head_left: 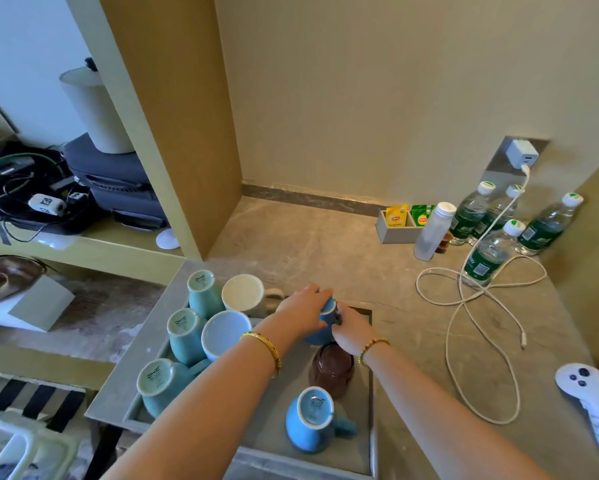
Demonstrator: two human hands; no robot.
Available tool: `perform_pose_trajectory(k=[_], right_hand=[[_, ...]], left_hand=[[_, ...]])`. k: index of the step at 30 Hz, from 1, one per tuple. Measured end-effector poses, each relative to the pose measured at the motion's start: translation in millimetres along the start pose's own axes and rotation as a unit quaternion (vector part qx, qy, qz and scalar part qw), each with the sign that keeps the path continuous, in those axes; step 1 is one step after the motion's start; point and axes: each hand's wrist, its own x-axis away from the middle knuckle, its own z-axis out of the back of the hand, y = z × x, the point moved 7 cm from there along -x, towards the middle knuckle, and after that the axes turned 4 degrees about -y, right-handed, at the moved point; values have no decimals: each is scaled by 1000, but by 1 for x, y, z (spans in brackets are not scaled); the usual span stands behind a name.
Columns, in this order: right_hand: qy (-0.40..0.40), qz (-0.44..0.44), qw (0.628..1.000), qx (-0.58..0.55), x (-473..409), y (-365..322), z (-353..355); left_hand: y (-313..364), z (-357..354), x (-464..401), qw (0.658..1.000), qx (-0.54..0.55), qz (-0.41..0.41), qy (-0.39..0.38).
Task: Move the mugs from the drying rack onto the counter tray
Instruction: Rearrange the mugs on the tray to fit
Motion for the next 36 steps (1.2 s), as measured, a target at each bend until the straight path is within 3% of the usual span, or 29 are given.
perform_pose_trajectory(k=[10, 22, 29, 33, 36], right_hand=[[-44, 39, 998, 11, -7, -23, -18], [-76, 55, 995, 39, -9, -37, -22], [-55, 36, 998, 25, -6, -28, -24], [-17, 14, 1000, -8, 2, -13, -15], [-26, -33, 999, 20, 7, 9, -12]], left_hand=[[-31, 11, 6, 995, -81, 36, 51], [-49, 13, 12, 990, -66, 71, 99], [-46, 11, 19, 990, -49, 66, 111], [-30, 24, 39, 972, 44, 19, 229], [-15, 14, 47, 978, 104, -30, 178]])
